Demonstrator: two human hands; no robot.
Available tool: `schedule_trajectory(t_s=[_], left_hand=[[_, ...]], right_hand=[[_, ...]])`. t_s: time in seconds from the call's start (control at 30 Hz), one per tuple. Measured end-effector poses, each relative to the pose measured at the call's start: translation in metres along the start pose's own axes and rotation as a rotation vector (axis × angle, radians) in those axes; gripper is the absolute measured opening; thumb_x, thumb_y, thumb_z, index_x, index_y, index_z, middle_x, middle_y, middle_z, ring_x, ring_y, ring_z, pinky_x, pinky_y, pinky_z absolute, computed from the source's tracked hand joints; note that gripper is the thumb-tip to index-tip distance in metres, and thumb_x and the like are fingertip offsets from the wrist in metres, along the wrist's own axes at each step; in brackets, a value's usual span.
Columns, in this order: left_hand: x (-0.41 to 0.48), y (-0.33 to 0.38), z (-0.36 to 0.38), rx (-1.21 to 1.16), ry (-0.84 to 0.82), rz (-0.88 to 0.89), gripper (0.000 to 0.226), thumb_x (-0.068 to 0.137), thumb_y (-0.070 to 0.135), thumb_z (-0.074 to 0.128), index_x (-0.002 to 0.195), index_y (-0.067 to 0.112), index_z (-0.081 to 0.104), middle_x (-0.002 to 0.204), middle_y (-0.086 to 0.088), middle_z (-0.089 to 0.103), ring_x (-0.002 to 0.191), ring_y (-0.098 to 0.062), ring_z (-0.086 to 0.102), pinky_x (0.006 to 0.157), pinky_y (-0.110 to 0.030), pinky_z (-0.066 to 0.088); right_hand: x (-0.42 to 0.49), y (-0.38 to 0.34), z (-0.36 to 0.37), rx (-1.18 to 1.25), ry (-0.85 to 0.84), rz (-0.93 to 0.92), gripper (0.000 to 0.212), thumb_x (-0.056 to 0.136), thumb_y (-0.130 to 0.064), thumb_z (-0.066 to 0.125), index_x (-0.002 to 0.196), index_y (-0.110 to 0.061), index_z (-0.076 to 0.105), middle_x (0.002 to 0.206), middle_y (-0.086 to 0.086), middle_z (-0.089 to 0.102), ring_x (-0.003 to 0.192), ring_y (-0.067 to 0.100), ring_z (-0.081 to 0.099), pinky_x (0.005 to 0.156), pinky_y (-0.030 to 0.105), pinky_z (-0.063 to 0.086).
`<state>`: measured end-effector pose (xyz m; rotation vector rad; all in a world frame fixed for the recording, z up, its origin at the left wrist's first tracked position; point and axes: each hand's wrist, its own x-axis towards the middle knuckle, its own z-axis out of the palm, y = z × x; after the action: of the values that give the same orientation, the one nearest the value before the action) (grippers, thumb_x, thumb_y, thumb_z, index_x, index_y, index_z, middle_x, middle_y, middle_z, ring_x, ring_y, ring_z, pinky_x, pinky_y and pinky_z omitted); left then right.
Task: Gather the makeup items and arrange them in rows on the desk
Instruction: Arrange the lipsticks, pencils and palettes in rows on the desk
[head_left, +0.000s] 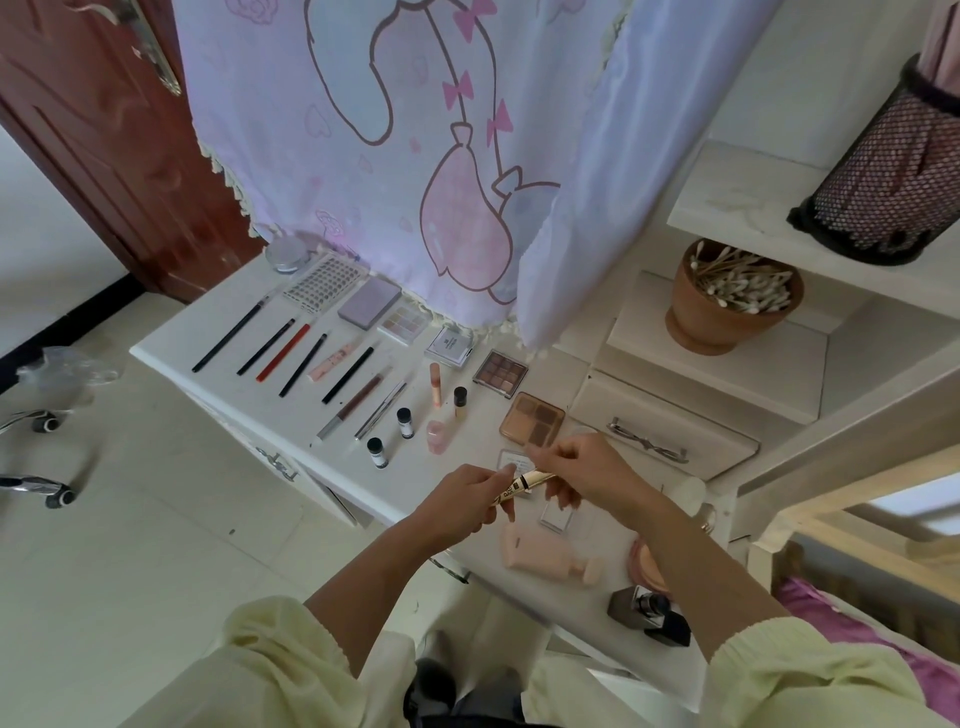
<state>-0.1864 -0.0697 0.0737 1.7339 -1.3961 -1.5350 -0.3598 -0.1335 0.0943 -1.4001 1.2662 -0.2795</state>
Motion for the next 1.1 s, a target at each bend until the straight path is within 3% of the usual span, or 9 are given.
schedule_trajectory(t_s=[0.13, 0.3, 0.47, 0.53, 0.67, 0.8, 0.9, 1.0, 1.1], left_hand=[[-0.001, 0.0, -0.001, 0.0, 0.017, 0.008, 0.053, 0.102, 0.044, 0.035, 0.07, 0.015, 0.067, 0.053, 0.006, 0.047, 0.044, -0.004, 0.038, 0.05, -0.016, 0.032], [-0.001, 0.007, 0.004, -0.025, -0.009, -0.005, 0.054, 0.101, 0.046, 0.036, 0.071, 0.014, 0.066, 0.054, 0.006, 0.045, 0.045, -0.005, 0.036, 0.049, -0.018, 0.031], [0.0, 0.007, 0.005, -0.099, -0.027, -0.038, 0.055, 0.101, 0.048, 0.035, 0.069, 0.015, 0.065, 0.054, 0.004, 0.043, 0.047, -0.01, 0.033, 0.046, -0.019, 0.029], [0.0, 0.008, 0.008, -0.104, -0.027, -0.038, 0.055, 0.101, 0.048, 0.035, 0.068, 0.015, 0.065, 0.053, 0.004, 0.043, 0.046, -0.01, 0.033, 0.046, -0.019, 0.029], [-0.001, 0.006, 0.014, -0.114, -0.037, -0.054, 0.054, 0.1, 0.048, 0.036, 0.072, 0.014, 0.066, 0.055, 0.004, 0.042, 0.047, -0.01, 0.032, 0.046, -0.019, 0.029], [-0.001, 0.003, 0.018, -0.174, -0.034, -0.082, 0.054, 0.1, 0.048, 0.037, 0.07, 0.014, 0.066, 0.052, 0.005, 0.04, 0.045, -0.01, 0.029, 0.046, -0.02, 0.027], [-0.002, -0.002, 0.018, -0.207, -0.025, -0.09, 0.054, 0.1, 0.048, 0.039, 0.066, 0.015, 0.065, 0.05, 0.005, 0.038, 0.044, -0.01, 0.028, 0.045, -0.02, 0.025], [0.0, -0.006, 0.015, -0.204, -0.03, -0.075, 0.053, 0.1, 0.047, 0.039, 0.067, 0.014, 0.065, 0.051, 0.004, 0.038, 0.045, -0.011, 0.028, 0.046, -0.021, 0.026], [0.005, -0.006, 0.005, -0.206, -0.05, -0.059, 0.053, 0.1, 0.047, 0.038, 0.069, 0.014, 0.065, 0.05, 0.005, 0.039, 0.045, -0.01, 0.029, 0.046, -0.021, 0.026]], right_hand=[[-0.002, 0.001, -0.004, 0.106, -0.04, -0.032, 0.023, 0.088, -0.026, 0.07, 0.096, -0.004, 0.066, 0.089, 0.013, 0.073, 0.069, 0.016, 0.068, 0.059, 0.023, 0.051], [-0.007, -0.004, -0.004, 0.007, 0.018, -0.003, 0.038, 0.092, -0.039, 0.062, 0.08, -0.004, 0.066, 0.059, 0.007, 0.064, 0.043, 0.01, 0.052, 0.044, 0.019, 0.04], [-0.005, 0.003, -0.017, 0.204, -0.018, -0.067, 0.017, 0.081, -0.015, 0.075, 0.092, -0.006, 0.067, 0.08, 0.011, 0.071, 0.064, 0.015, 0.065, 0.059, 0.021, 0.051], [-0.007, 0.002, -0.017, 0.198, -0.026, -0.057, 0.022, 0.083, -0.024, 0.074, 0.092, -0.006, 0.066, 0.084, 0.014, 0.073, 0.068, 0.02, 0.069, 0.06, 0.023, 0.053], [-0.007, 0.001, -0.017, -0.015, -0.002, -0.033, 0.031, 0.091, -0.037, 0.065, 0.074, -0.011, 0.065, 0.066, 0.012, 0.069, 0.047, 0.013, 0.058, 0.046, 0.02, 0.044], [-0.005, 0.009, -0.028, 0.109, -0.061, -0.098, 0.006, 0.085, -0.011, 0.072, 0.086, -0.009, 0.067, 0.077, 0.009, 0.073, 0.066, 0.017, 0.065, 0.059, 0.021, 0.051], [-0.002, 0.01, -0.024, 0.147, -0.063, -0.074, 0.012, 0.085, -0.018, 0.072, 0.089, -0.008, 0.068, 0.083, 0.012, 0.074, 0.074, 0.023, 0.069, 0.069, 0.029, 0.056], [-0.002, 0.004, -0.018, 0.047, -0.019, 0.007, 0.033, 0.089, -0.039, 0.066, 0.08, -0.007, 0.066, 0.072, 0.011, 0.072, 0.057, 0.017, 0.065, 0.052, 0.023, 0.05], [0.003, -0.003, -0.019, 0.009, 0.022, -0.015, 0.026, 0.089, -0.03, 0.069, 0.084, -0.004, 0.068, 0.07, 0.01, 0.071, 0.051, 0.01, 0.06, 0.048, 0.017, 0.045]])
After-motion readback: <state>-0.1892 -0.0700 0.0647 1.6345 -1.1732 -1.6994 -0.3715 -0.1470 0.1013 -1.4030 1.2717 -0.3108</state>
